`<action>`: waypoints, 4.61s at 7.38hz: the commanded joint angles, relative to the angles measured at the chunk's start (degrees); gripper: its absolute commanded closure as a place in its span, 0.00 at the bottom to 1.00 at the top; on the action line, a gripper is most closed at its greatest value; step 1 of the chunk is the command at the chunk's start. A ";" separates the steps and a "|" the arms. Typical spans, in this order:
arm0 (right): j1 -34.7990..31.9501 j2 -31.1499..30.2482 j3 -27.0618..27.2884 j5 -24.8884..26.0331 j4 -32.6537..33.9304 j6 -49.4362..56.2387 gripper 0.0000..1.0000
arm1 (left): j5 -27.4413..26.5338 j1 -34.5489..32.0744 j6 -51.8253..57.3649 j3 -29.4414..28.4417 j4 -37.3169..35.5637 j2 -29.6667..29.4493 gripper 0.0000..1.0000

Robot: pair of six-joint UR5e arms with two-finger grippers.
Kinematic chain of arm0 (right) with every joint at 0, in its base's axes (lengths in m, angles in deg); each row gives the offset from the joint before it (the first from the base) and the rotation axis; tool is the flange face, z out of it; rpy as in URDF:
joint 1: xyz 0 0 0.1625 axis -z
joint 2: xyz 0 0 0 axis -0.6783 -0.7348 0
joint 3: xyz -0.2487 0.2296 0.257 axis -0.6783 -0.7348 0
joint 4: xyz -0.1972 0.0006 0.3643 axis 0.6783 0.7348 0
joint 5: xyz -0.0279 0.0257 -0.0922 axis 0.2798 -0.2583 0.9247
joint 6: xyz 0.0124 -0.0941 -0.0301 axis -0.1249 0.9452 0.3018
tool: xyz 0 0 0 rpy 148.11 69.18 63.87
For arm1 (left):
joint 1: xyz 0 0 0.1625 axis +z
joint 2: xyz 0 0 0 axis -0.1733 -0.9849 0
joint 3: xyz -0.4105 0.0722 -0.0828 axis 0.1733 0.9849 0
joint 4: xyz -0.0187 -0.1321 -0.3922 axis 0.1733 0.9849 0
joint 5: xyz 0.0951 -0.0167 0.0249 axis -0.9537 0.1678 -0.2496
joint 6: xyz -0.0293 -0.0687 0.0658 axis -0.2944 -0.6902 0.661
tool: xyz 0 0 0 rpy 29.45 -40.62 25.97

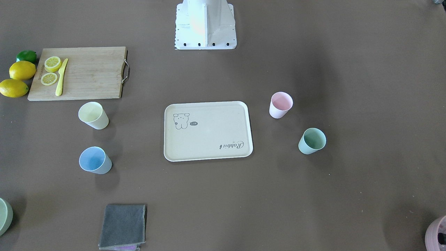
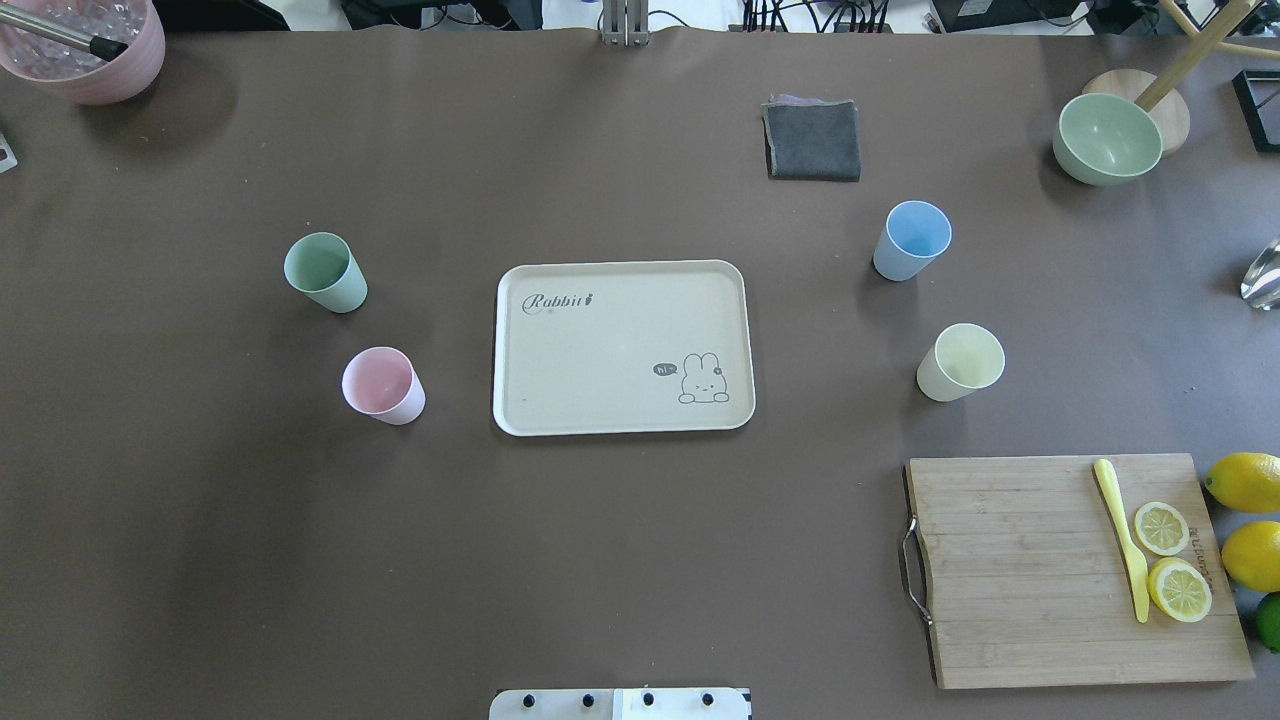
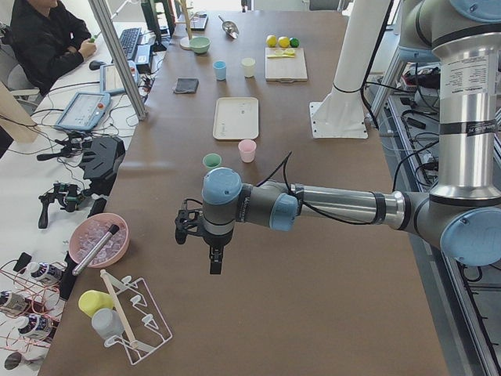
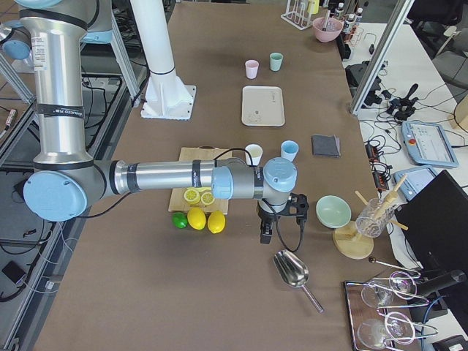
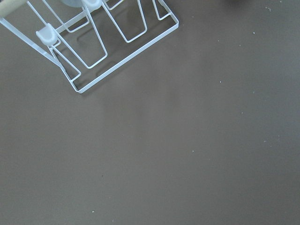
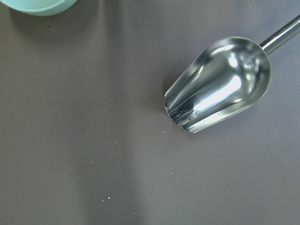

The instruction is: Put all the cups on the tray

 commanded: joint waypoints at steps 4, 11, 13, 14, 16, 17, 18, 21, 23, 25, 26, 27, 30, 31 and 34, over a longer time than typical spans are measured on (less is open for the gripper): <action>-0.78 -0.42 0.34 -0.02 0.00 0.11 0.00 | -0.05 0.02 0.09 0.03 0.14 0.99 0.02; -0.78 -0.06 0.52 0.07 -0.09 0.10 0.00 | -0.05 0.11 0.09 -0.06 0.14 0.99 0.02; -0.78 -0.15 0.87 -0.02 -0.09 0.11 0.00 | -0.05 0.11 0.00 -0.23 0.14 0.99 0.02; -0.78 -0.24 0.96 -0.02 -0.09 0.19 0.00 | -0.05 0.11 0.09 -0.24 0.14 1.08 0.02; -0.78 -0.24 0.96 -0.02 -0.09 0.28 0.00 | -0.05 0.11 0.00 -0.32 0.14 1.08 0.02; -0.78 -0.24 1.13 -0.11 -0.09 0.11 0.00 | -0.05 0.11 0.00 -0.24 0.14 1.08 0.02; -0.78 0.02 1.83 -0.02 -0.09 -0.42 0.00 | 0.03 0.11 0.09 0.81 0.22 1.08 0.02; 2.01 0.38 6.29 -1.24 -0.09 -0.77 0.00 | 1.26 0.81 0.09 0.14 3.37 -0.75 0.02; 9.37 4.13 9.73 -1.16 -0.18 -5.66 0.00 | 1.70 0.99 0.00 -1.28 8.20 -1.29 0.02; 18.17 7.14 12.37 -0.11 -3.40 -19.86 0.00 | 2.49 1.08 -0.09 -0.94 9.80 -0.77 0.02; 23.16 7.14 12.38 2.59 -10.74 -28.55 0.00 | 2.41 1.08 -0.09 -1.20 9.81 -0.94 0.02; 29.91 7.14 12.21 8.88 -16.73 -36.99 0.00 | 2.41 1.08 -0.09 -0.94 9.89 -0.85 0.02; 36.65 6.53 12.12 11.41 -18.99 -42.34 0.00 | 2.41 1.08 -0.18 -0.94 9.89 -0.76 0.02; 37.18 6.27 11.95 11.41 -18.99 -42.35 0.00 | 2.41 1.08 -0.26 -0.85 9.89 -0.76 0.02; 37.63 6.26 9.75 11.67 -18.99 -41.91 0.00 | 2.41 1.08 -0.26 -0.94 9.89 -0.68 0.02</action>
